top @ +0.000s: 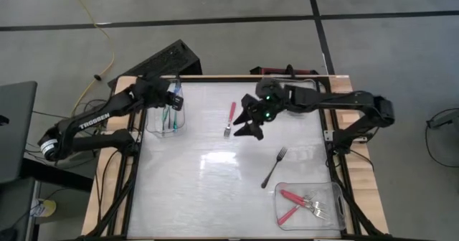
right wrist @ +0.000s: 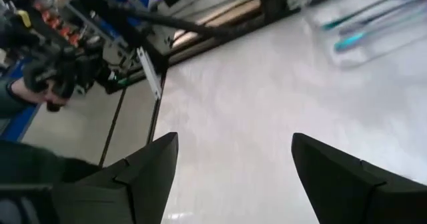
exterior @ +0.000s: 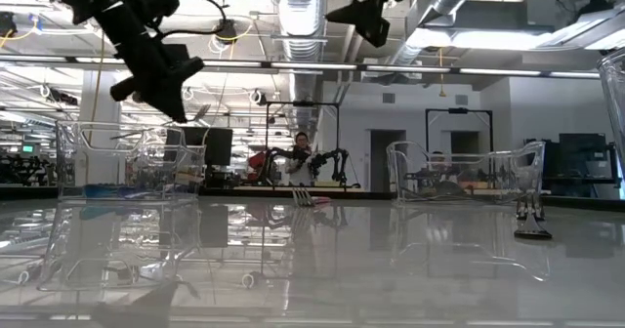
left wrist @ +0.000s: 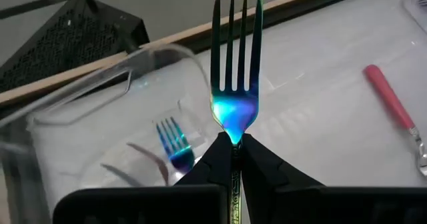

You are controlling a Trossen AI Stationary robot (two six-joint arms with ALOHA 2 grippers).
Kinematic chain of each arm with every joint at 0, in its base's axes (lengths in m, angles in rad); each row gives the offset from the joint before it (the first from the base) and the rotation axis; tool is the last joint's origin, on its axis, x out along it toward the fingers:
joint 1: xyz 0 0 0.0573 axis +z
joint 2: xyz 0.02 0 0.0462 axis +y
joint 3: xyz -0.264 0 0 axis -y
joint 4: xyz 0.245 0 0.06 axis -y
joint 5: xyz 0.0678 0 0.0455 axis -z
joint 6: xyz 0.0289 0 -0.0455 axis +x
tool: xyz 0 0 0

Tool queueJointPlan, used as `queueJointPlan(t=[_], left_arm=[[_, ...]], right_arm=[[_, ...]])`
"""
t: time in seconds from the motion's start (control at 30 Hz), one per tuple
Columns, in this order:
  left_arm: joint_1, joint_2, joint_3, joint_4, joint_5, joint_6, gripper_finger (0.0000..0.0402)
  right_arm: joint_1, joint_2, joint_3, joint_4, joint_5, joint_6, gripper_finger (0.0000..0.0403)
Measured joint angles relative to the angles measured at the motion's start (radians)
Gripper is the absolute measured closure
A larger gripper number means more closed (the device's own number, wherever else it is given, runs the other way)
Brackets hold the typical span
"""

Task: Sort silverware by color (type)
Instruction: Put the blue fork into the left transparent bin, then put the black fork into the top right transparent bin

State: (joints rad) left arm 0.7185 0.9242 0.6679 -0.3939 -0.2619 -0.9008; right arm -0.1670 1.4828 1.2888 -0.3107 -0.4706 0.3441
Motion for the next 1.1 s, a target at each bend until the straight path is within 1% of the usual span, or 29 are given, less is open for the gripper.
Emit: queueJointPlan(t=[0.1,0.23,0.3,0.33,0.4,0.43,0.5,0.6,0.63,0.7,0.77,0.87,0.93,1.0,1.1], left_arm=[[0.014,-0.017,-0.017,-0.045,-0.011,0.025,0.0401],[0.017,-0.012,-0.019,-0.107,-0.012,0.037,0.0393],[0.016,-0.013,-0.019,-0.122,-0.003,0.025,0.0381],[0.016,-0.012,-0.019,-0.127,0.004,0.026,0.0373],[0.016,-0.015,-0.019,-0.127,0.025,0.046,0.0354],[0.016,-0.016,-0.017,-0.13,0.031,0.05,0.0344],[0.018,-0.017,-0.009,-0.149,0.035,0.05,0.0323],[0.021,-0.027,0.007,-0.157,0.035,0.058,0.0294],[0.022,-0.036,0.012,-0.153,0.036,0.069,0.0286],[0.02,-0.062,0.024,-0.158,0.056,0.112,0.0275],[0.01,-0.089,0.032,-0.113,0.119,0.167,0.0269],[-0.038,-0.13,0.032,-0.045,0.272,0.213,0.0267],[-0.097,-0.138,0.032,-0.005,0.336,0.226,0.0267],[-0.169,-0.138,0.032,0.025,0.352,0.231,0.0267],[-0.277,-0.131,0.032,0.055,0.31,0.231,0.0266]], right_arm=[[0.029,0.014,0.0,0.004,0.013,0.008,0.0088],[0.07,0.044,0.003,0.007,0.158,0.022,0.0088],[0.072,0.065,-0.003,-0.034,0.193,0.011,0.0088],[0.071,0.086,-0.001,-0.021,0.197,-0.008,0.0088],[0.059,0.098,0.001,-0.057,0.183,-0.047,0.0088],[0.049,0.105,-0.002,-0.101,0.163,-0.058,0.0088],[0.03,0.131,0.005,-0.114,0.107,-0.061,0.0088],[-0.001,0.146,-0.003,-0.27,0.018,-0.08,0.0088],[-0.002,0.15,-0.001,-0.297,0.003,-0.09,0.0088],[0.003,0.158,0.002,-0.401,0.018,-0.112,0.0088],[0.027,0.173,0.0,-0.509,0.033,-0.115,0.0088],[0.083,0.201,0.0,-0.638,0.062,-0.144,0.0088],[0.133,0.208,0.0,-0.714,0.084,-0.211,0.0088],[0.19,0.218,0.0,-0.779,0.127,-0.304,0.0088],[0.273,0.257,-0.008,-0.817,0.195,-0.418,0.0088]])
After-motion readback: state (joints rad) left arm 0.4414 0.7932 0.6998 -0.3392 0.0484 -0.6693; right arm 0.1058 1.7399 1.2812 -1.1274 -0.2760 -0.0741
